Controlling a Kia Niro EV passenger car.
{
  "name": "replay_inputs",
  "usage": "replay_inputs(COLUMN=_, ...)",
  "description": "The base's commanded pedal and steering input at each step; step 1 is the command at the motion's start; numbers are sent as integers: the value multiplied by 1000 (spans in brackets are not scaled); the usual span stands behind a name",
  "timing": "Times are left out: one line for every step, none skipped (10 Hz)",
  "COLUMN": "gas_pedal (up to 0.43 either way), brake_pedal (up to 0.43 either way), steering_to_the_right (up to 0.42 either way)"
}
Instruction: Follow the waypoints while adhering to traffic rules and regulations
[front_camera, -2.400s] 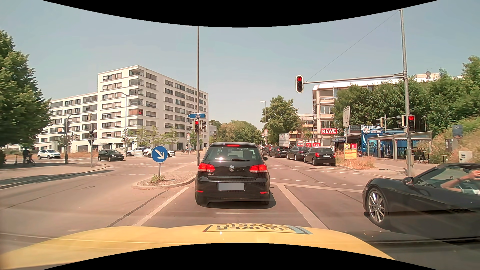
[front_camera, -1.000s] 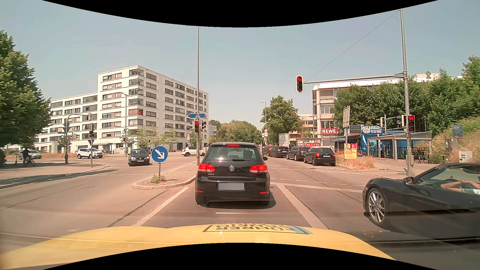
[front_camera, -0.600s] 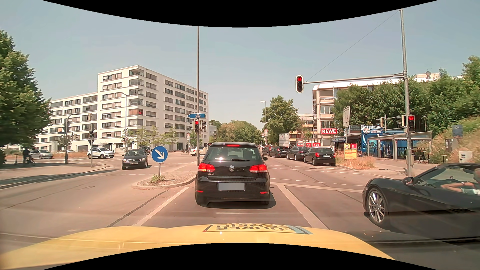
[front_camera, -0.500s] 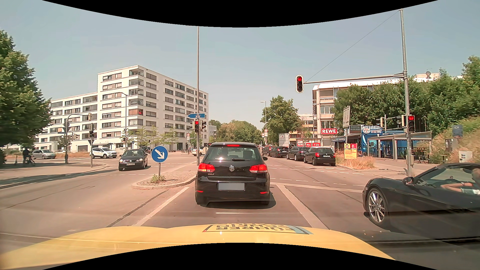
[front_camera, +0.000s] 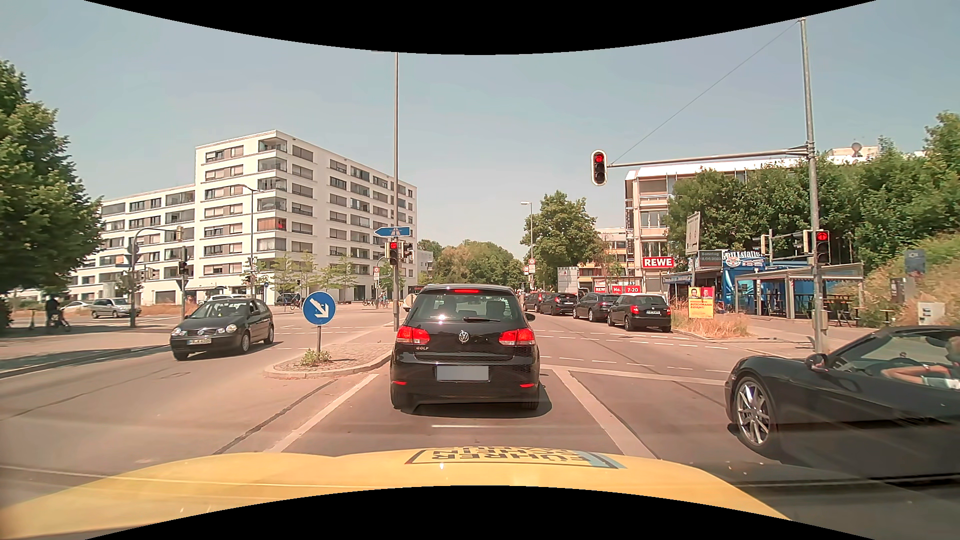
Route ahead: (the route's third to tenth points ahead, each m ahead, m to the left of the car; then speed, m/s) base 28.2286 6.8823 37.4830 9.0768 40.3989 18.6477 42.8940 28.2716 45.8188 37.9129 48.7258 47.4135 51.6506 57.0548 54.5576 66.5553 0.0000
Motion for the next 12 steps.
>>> replay_inputs(gas_pedal=0, brake_pedal=213, steering_to_the_right=-8)
replay_inputs(gas_pedal=0, brake_pedal=213, steering_to_the_right=-8)
replay_inputs(gas_pedal=0, brake_pedal=213, steering_to_the_right=-8)
replay_inputs(gas_pedal=0, brake_pedal=213, steering_to_the_right=-8)
replay_inputs(gas_pedal=0, brake_pedal=213, steering_to_the_right=-8)
replay_inputs(gas_pedal=0, brake_pedal=213, steering_to_the_right=-8)
replay_inputs(gas_pedal=0, brake_pedal=213, steering_to_the_right=-8)
replay_inputs(gas_pedal=0, brake_pedal=213, steering_to_the_right=-8)
replay_inputs(gas_pedal=0, brake_pedal=213, steering_to_the_right=-8)
replay_inputs(gas_pedal=0, brake_pedal=213, steering_to_the_right=-8)
replay_inputs(gas_pedal=0, brake_pedal=213, steering_to_the_right=-8)
replay_inputs(gas_pedal=0, brake_pedal=213, steering_to_the_right=-8)
